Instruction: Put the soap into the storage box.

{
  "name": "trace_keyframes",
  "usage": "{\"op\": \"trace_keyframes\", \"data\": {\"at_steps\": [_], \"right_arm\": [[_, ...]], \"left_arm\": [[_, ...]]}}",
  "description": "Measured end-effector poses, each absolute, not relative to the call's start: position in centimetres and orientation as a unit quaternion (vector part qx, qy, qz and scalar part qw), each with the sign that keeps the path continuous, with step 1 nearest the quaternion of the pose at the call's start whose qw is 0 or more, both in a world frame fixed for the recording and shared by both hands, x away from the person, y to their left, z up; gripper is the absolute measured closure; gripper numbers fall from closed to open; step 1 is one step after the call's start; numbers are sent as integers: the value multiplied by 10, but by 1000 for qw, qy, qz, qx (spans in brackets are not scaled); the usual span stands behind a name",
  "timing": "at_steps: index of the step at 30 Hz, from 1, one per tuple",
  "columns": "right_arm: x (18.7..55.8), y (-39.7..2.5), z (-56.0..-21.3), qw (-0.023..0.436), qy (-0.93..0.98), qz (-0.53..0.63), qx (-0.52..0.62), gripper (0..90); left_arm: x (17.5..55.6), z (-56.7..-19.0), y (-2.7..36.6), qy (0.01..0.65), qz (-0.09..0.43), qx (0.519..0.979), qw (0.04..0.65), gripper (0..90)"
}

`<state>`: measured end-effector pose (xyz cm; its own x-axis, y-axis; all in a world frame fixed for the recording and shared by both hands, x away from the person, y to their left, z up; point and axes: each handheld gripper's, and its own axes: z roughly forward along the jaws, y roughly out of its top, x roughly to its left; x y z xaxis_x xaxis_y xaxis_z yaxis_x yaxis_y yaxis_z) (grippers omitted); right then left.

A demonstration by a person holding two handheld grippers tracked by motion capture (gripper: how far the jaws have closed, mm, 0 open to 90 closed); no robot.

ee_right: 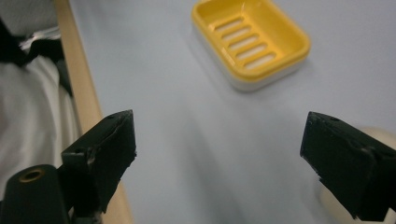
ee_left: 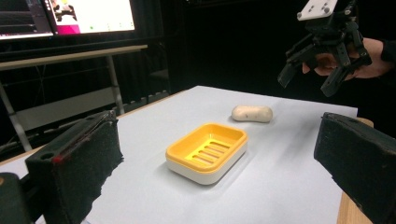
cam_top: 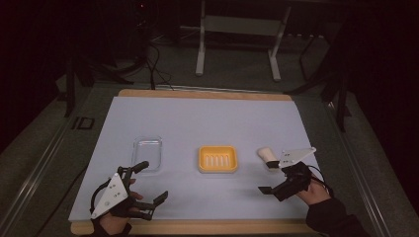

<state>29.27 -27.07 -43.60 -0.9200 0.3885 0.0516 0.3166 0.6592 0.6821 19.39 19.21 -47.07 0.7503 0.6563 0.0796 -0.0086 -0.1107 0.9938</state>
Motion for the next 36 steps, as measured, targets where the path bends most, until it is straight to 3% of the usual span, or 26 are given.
{"op": "trace_keyframes", "data": {"at_steps": [10, 19, 36], "right_arm": [[296, -262, -434, 43, 944, 260, 198, 106], [299, -252, -439, 0, 958, 207, 201, 106], [307, -256, -454, -24, 965, 56, 254, 121]], "left_arm": [[194, -471, 191, 232, 263, 697, 625, 8], [194, -472, 191, 231, 262, 701, 622, 8], [195, -472, 191, 234, 261, 702, 620, 8]]}}
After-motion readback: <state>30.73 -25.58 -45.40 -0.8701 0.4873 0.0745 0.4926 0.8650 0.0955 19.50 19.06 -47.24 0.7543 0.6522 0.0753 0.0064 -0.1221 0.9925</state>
